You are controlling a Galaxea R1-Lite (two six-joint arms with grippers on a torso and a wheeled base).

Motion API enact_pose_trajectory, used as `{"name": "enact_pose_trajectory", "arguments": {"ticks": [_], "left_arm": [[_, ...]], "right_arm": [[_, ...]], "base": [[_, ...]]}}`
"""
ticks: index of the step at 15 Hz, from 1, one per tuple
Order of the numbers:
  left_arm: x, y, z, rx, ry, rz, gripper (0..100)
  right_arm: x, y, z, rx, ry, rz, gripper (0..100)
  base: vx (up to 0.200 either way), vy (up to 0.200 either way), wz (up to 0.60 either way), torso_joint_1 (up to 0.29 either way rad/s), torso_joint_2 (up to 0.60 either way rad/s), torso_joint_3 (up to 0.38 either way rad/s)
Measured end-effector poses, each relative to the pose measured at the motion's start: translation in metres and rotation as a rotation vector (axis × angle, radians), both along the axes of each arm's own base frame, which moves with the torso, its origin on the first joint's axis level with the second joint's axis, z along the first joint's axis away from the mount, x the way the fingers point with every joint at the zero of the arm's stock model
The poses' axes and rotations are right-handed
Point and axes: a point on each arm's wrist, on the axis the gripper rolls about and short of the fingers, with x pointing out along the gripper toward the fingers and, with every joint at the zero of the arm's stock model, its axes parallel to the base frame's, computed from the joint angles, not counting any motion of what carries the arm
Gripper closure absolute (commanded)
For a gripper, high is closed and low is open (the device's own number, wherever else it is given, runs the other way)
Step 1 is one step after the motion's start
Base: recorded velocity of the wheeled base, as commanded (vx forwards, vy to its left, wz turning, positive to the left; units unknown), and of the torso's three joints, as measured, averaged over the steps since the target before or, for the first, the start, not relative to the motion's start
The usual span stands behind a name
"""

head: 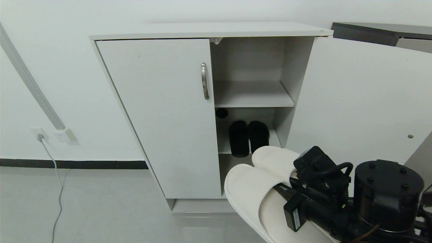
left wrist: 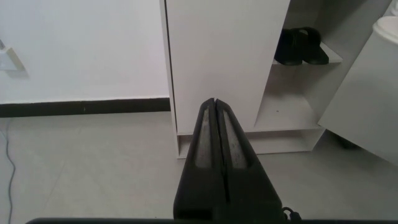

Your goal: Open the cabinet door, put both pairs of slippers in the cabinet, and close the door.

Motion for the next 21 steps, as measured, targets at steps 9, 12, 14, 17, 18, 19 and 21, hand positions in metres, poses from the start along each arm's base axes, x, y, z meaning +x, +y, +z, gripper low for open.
{"name": "enact_pose_trajectory", "arguments": {"ticks": [9,12,14,17,18,19,21], "left_arm": [[0.0,0.0,0.0,0.002,0.0,-0.001,100],[0.0,0.0,0.0,0.002,0.0,-0.001,100],[0.0,0.0,0.0,0.002,0.0,0.0,100],[0.0,0.0,0.0,0.002,0.0,-0.001,100],[0.0,0.0,0.0,0.002,0.0,-0.001,100],[0.0,0.0,0.0,0.002,0.0,-0.001,100],[0.0,0.0,0.0,0.002,0.0,0.0,100]], "right_arm": [[0.061,0.082,0.025,0.097,0.114,-0.399,100],[0.077,0.085,0.059,0.134,0.102,-0.562,100],[0.083,0.084,0.071,0.14,0.072,-0.573,100],[0.087,0.085,0.084,0.166,0.007,-0.555,100],[0.087,0.085,0.086,0.165,-0.007,-0.55,100],[0.087,0.085,0.087,0.164,-0.012,-0.547,100],[0.088,0.085,0.087,0.165,-0.014,-0.545,100]], "base": [[0.0,0.0,0.0,0.0,0.0,0.0],[0.0,0.0,0.0,0.0,0.0,0.0],[0.0,0.0,0.0,0.0,0.0,0.0],[0.0,0.0,0.0,0.0,0.0,0.0],[0.0,0.0,0.0,0.0,0.0,0.0],[0.0,0.0,0.0,0.0,0.0,0.0],[0.1,0.0,0.0,0.004,0.0,0.001]]}}
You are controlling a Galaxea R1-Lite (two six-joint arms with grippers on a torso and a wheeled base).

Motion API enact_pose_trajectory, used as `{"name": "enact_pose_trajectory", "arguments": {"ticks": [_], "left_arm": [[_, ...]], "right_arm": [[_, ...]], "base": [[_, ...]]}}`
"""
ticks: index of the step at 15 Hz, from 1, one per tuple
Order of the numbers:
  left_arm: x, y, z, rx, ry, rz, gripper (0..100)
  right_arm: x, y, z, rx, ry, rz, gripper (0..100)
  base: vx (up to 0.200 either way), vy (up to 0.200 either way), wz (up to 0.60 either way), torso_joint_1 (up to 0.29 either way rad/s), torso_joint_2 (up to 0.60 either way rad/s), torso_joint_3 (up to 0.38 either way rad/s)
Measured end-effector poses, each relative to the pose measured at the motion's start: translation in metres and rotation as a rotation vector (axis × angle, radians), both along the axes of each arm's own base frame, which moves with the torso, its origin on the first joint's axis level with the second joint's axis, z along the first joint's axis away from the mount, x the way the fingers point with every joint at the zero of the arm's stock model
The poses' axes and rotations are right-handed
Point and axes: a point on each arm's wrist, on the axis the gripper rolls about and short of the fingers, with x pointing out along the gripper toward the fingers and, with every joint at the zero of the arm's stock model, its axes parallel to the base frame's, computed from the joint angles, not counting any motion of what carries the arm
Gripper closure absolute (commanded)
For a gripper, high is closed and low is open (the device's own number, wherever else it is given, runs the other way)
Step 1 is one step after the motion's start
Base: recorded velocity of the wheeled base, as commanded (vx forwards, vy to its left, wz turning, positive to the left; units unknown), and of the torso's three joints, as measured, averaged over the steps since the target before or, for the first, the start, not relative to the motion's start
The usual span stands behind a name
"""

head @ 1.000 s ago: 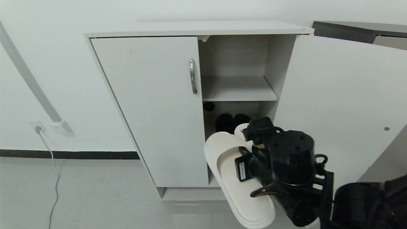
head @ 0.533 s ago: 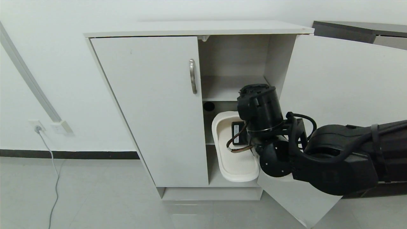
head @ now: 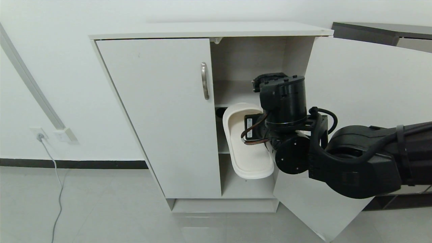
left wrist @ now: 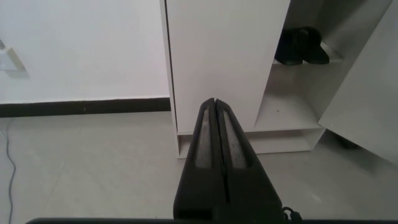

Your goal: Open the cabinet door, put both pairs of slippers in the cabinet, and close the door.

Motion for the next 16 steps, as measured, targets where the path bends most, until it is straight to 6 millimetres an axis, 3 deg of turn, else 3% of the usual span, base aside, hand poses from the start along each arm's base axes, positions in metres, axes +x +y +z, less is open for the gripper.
{"name": "enact_pose_trajectory", "arguments": {"ticks": [13,16], "left_arm": [[0.0,0.0,0.0,0.0,0.0,-0.001,100],[0.0,0.0,-0.0001,0.0,0.001,-0.001,100]], "right_arm": [[0.0001,0.0003,-0.002,-0.005,0.002,0.001,100],[0.0025,0.0013,-0.0032,-0.002,0.006,0.012,100]], "base": [[0.2,0.0,0.0,0.003,0.0,0.003],[0.0,0.0,0.0,0.0,0.0,0.0]]}}
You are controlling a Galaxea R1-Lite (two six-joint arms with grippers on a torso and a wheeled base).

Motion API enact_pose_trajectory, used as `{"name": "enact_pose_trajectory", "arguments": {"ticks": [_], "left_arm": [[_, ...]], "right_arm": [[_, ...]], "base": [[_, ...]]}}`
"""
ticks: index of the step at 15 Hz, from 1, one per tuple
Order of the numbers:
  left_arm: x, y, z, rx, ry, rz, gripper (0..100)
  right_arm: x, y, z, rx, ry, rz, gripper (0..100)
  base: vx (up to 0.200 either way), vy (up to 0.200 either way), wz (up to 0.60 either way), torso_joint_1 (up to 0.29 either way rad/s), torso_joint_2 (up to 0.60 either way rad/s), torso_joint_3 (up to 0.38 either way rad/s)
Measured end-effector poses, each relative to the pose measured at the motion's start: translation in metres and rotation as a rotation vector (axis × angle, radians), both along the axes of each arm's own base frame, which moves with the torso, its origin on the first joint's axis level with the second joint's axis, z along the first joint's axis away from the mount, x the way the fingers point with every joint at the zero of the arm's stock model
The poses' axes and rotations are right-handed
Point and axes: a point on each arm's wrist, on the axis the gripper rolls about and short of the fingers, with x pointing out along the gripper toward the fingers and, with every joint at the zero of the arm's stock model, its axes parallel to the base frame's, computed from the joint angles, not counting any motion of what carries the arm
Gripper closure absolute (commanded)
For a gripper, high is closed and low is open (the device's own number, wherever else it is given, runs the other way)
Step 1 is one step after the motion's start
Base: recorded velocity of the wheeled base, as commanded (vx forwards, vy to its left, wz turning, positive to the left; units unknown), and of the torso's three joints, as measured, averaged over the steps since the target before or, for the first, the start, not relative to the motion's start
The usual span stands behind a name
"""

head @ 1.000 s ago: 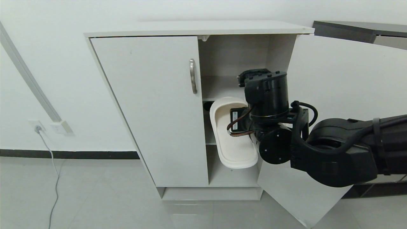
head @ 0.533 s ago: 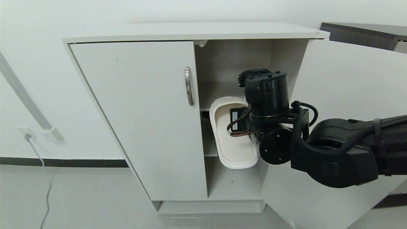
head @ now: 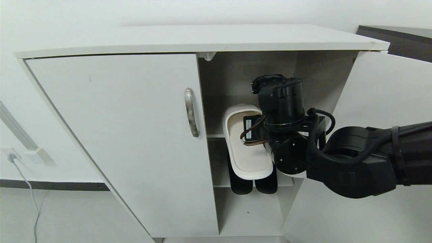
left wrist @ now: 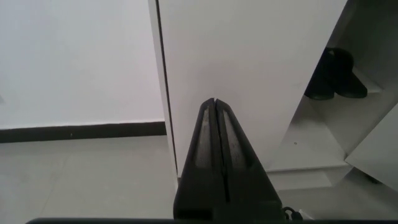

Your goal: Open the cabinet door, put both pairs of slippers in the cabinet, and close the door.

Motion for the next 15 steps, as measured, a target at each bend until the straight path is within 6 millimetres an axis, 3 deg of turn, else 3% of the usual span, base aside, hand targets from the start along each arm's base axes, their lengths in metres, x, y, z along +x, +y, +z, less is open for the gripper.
{"name": "enact_pose_trajectory", "arguments": {"ticks": [15], "left_arm": [[0.0,0.0,0.0,0.0,-0.001,0.001,100]], "right_arm": [[0.06,0.009,0.004,0.009,0.002,-0.074,100]], "base": [[0.0,0.0,0.0,0.0,0.0,0.0]]}}
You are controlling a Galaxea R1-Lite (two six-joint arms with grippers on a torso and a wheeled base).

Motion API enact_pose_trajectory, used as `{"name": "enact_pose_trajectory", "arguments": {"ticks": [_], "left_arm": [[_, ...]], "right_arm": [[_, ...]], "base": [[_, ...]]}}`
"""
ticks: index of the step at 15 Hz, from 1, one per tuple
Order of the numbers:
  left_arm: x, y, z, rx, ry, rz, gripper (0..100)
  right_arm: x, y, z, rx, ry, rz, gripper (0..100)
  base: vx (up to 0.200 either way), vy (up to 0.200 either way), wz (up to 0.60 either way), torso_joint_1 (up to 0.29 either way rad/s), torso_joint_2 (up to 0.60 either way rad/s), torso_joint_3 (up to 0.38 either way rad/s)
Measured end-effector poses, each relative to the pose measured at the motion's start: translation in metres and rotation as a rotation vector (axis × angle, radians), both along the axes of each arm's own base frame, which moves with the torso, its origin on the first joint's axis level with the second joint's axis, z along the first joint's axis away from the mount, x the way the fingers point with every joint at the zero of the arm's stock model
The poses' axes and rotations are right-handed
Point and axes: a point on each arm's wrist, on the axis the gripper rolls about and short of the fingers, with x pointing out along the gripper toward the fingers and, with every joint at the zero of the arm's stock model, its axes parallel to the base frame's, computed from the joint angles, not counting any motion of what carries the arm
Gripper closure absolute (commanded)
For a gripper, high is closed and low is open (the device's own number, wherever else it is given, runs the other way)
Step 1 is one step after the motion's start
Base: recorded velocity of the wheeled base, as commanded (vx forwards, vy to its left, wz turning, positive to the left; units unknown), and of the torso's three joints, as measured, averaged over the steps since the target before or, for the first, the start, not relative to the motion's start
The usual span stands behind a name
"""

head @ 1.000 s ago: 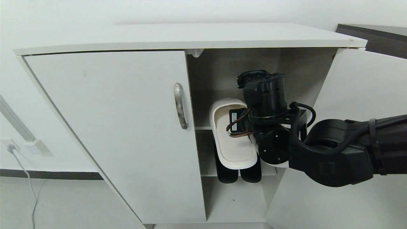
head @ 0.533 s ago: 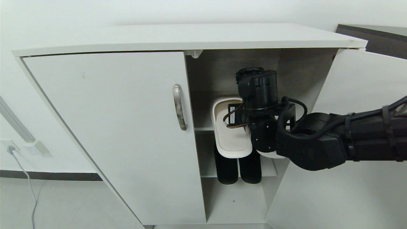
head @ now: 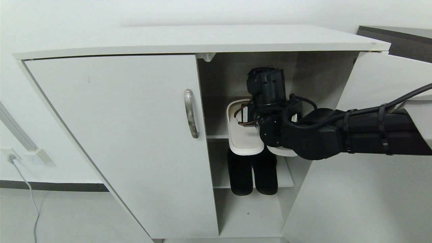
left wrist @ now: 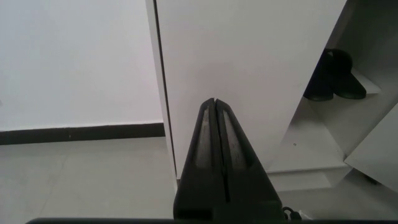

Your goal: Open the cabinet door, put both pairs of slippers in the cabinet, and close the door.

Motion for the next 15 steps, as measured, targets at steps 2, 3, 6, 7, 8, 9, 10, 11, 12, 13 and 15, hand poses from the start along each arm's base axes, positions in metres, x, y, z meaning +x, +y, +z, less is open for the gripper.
{"name": "enact_pose_trajectory", "arguments": {"ticks": [2,3,6,7,8,9,10,11,12,13,15], "left_arm": [[0.0,0.0,0.0,0.0,0.0,0.0,100],[0.0,0.0,0.0,0.0,0.0,0.0,100],[0.0,0.0,0.0,0.0,0.0,0.0,100],[0.0,0.0,0.0,0.0,0.0,0.0,100],[0.0,0.0,0.0,0.0,0.0,0.0,100],[0.0,0.0,0.0,0.0,0.0,0.0,100],[0.0,0.0,0.0,0.0,0.0,0.0,100],[0.0,0.0,0.0,0.0,0.0,0.0,100],[0.0,0.0,0.0,0.0,0.0,0.0,100],[0.0,0.0,0.0,0.0,0.0,0.0,100],[0.0,0.0,0.0,0.0,0.0,0.0,100]], "right_arm": [[0.007,-0.001,0.003,0.01,-0.009,-0.012,100],[0.011,-0.002,0.003,0.013,-0.012,-0.019,100],[0.019,-0.004,0.001,0.015,-0.014,-0.035,100],[0.021,-0.004,0.001,0.017,-0.016,-0.039,100],[0.023,-0.004,0.001,0.018,-0.018,-0.042,100],[0.025,-0.004,0.002,0.022,-0.021,-0.044,100],[0.025,-0.003,0.001,0.022,-0.023,-0.043,100],[0.026,-0.001,0.001,0.024,-0.025,-0.042,100],[0.027,-0.001,0.001,0.024,-0.025,-0.041,100],[0.028,0.0,0.0,0.023,-0.023,-0.037,100],[0.028,0.001,-0.002,0.021,-0.019,-0.028,100]], "base": [[0.0,0.0,0.0,0.0,0.0,0.0],[0.0,0.0,0.0,0.0,0.0,0.0],[0.0,0.0,0.0,0.0,0.0,0.0],[0.0,0.0,0.0,0.0,0.0,0.0],[0.0,0.0,0.0,0.0,0.0,0.0],[0.0,0.0,0.0,0.0,0.0,0.0],[0.0,0.0,0.0,0.0,0.0,0.0],[0.0,0.0,0.0,0.0,0.0,0.0],[0.0,0.0,0.0,0.0,0.0,0.0],[0.0,0.0,0.0,0.0,0.0,0.0],[0.0,0.0,0.0,0.0,0.0,0.0]]}}
